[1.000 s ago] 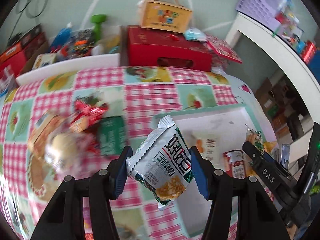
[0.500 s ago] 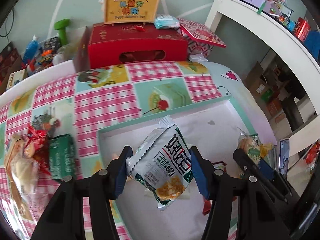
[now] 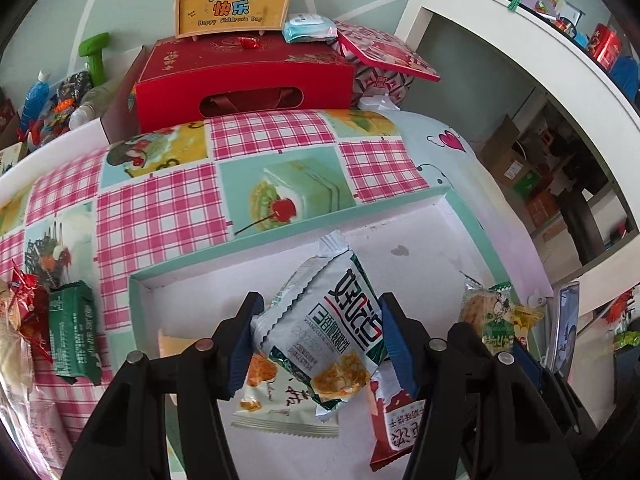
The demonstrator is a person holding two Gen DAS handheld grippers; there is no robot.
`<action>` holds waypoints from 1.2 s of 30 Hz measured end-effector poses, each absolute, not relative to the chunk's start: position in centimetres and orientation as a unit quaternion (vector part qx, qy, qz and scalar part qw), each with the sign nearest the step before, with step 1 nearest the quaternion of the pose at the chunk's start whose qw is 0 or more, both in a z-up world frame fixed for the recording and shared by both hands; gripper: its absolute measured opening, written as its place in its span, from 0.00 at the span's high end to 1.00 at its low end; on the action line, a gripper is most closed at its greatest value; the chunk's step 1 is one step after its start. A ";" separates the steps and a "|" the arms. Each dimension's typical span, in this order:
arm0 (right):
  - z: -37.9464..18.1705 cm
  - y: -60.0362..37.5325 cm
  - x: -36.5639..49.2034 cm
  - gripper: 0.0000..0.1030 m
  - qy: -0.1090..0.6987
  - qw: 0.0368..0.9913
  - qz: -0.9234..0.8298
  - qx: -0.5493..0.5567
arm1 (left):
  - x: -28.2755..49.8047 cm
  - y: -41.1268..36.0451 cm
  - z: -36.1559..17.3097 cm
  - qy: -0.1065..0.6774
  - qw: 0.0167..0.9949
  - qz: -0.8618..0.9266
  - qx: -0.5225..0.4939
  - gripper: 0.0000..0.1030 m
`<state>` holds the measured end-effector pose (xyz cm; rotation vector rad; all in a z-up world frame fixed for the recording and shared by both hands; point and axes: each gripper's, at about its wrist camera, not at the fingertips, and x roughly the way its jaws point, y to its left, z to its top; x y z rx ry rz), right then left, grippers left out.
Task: Organize snacks
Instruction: 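Open both grippers to drop the packets into the tray, then withdraw both grippers from the tray back toward the snack pile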
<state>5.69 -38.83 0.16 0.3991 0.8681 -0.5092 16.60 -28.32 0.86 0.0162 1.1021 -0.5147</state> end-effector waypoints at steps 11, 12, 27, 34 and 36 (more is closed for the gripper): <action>0.1 -38.8 5.8 0.48 0.417 0.856 -0.240 0.191 | 16.4 -27.7 2.3 0.505 0.830 -0.234 0.012 0.33; 0.2 -38.8 5.8 0.47 0.416 0.857 -0.239 0.190 | 16.4 -27.5 2.4 0.505 0.832 -0.229 0.013 0.33; 0.3 -38.2 6.3 0.30 0.416 0.863 -0.226 0.179 | 16.7 -25.0 2.0 0.523 0.841 -0.137 0.027 0.21; 0.5 -37.8 6.5 0.19 0.413 0.867 -0.222 0.166 | 17.0 -23.7 1.7 0.524 0.845 -0.104 0.022 0.16; 0.5 -37.7 6.6 0.16 0.414 0.868 -0.222 0.163 | 17.1 -23.5 1.5 0.526 0.845 -0.095 0.021 0.09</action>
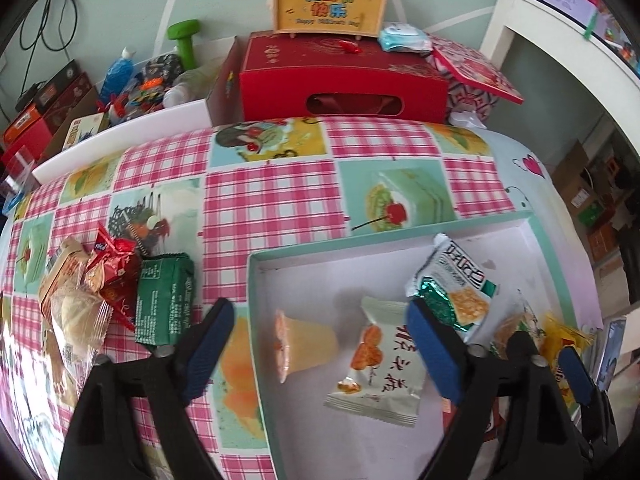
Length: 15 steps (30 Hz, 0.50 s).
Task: Organize snacks
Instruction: 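Withdraw both grippers from the tray back toward the snack pile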
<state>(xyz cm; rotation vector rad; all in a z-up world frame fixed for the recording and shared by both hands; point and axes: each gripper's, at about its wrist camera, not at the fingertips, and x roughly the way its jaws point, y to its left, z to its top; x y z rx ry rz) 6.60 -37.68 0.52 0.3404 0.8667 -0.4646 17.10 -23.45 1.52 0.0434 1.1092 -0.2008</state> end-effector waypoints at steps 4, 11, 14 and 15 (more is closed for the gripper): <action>0.6 -37.5 6.6 0.00 0.410 0.871 -0.222 0.158 | 17.0 -22.9 1.6 0.519 0.850 -0.083 0.022 0.04; 0.7 -37.2 6.7 0.00 0.407 0.874 -0.219 0.151 | 17.1 -22.5 1.9 0.516 0.853 -0.079 0.013 0.04; 0.6 -37.3 6.7 0.00 0.409 0.872 -0.219 0.156 | 17.0 -22.2 2.0 0.515 0.854 -0.079 0.010 0.04; 0.6 -37.3 6.7 0.00 0.410 0.872 -0.219 0.157 | 17.0 -22.2 2.1 0.514 0.854 -0.080 0.010 0.04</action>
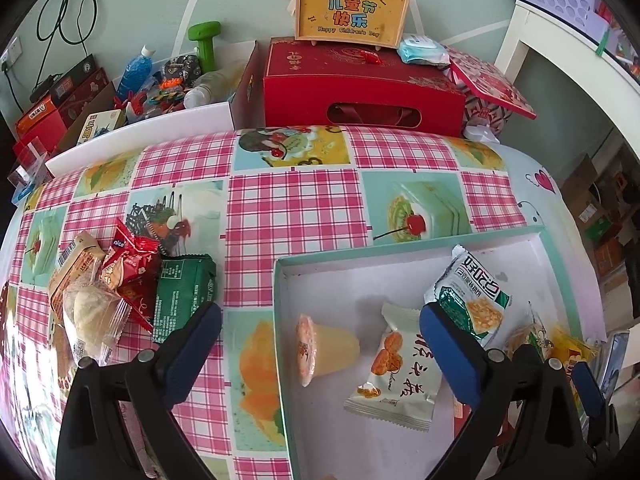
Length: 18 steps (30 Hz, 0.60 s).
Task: Organize snacks
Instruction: 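Withdraw both grippers from the tray back toward the snack pile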
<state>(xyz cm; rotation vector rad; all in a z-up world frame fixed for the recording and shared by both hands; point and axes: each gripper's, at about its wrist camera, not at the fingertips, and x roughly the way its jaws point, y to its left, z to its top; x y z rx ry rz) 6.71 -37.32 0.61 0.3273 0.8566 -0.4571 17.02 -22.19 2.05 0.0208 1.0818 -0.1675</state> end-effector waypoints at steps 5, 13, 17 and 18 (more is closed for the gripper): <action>0.8 -37.1 6.7 0.00 0.412 0.872 -0.216 0.151 | 16.6 -21.6 2.5 0.513 0.854 -0.089 0.004 0.04; 1.3 -35.2 7.2 0.00 0.420 0.876 -0.198 0.131 | 15.6 -19.0 3.7 0.506 0.858 -0.092 0.019 0.04; 1.9 -33.5 7.3 0.00 0.422 0.879 -0.194 0.110 | 15.1 -16.8 4.1 0.506 0.858 -0.086 0.013 0.04; 1.9 -33.2 7.3 0.00 0.423 0.879 -0.191 0.107 | 15.0 -16.3 4.1 0.506 0.858 -0.086 0.011 0.04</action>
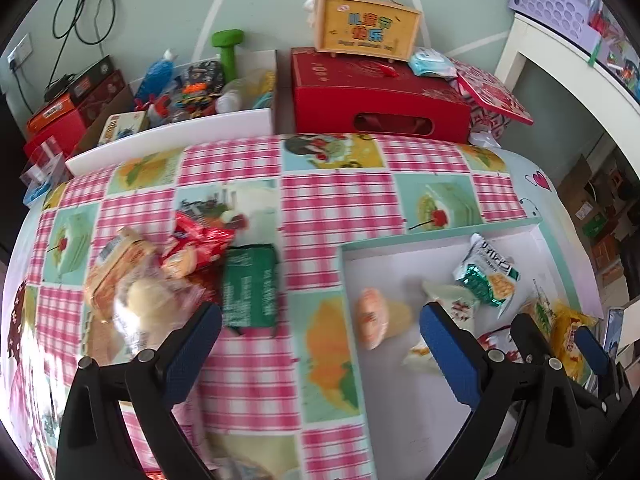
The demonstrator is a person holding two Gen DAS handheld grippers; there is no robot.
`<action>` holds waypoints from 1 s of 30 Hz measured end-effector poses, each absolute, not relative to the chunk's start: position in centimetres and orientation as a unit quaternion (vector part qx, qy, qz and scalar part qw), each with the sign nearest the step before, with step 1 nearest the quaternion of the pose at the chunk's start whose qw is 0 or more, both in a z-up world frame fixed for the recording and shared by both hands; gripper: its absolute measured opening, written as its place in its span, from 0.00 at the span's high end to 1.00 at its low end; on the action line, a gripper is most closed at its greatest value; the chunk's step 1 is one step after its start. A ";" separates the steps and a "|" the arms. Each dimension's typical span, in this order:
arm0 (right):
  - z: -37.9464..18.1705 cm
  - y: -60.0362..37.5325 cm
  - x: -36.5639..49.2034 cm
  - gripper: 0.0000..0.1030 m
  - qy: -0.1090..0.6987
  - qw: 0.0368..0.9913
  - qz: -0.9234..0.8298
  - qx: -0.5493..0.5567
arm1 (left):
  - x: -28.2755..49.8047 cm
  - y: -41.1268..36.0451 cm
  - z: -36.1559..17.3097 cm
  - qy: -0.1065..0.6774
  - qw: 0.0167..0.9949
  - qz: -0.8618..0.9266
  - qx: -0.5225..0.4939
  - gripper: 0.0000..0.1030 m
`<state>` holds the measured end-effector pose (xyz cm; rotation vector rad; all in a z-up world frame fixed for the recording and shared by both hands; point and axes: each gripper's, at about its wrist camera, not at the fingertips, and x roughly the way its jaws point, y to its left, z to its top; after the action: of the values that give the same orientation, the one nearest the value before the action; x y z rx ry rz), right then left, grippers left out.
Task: Organize snacks
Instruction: 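Withdraw both grippers from the tray back toward the snack pile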
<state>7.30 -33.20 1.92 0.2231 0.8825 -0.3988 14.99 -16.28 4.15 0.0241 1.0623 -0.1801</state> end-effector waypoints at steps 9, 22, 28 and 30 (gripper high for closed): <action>1.5 -30.6 6.9 0.00 0.442 0.874 -0.183 0.083 | 13.4 -11.2 4.3 0.513 0.855 -0.073 -0.013 0.04; 0.9 -25.2 5.3 0.00 0.461 0.875 -0.136 0.053 | 9.5 -4.0 3.2 0.515 0.855 -0.036 -0.041 0.04; 0.3 -22.2 4.1 0.00 0.467 0.876 -0.114 0.027 | 7.7 -1.8 1.6 0.532 0.845 -0.026 -0.055 0.04; 0.2 -21.4 3.8 0.00 0.467 0.877 -0.109 0.022 | 7.2 -1.3 1.3 0.535 0.843 -0.022 -0.059 0.04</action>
<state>3.75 -21.45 0.23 0.0467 0.9746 -0.2284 7.25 -1.27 1.34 -0.1244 1.1289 -0.0460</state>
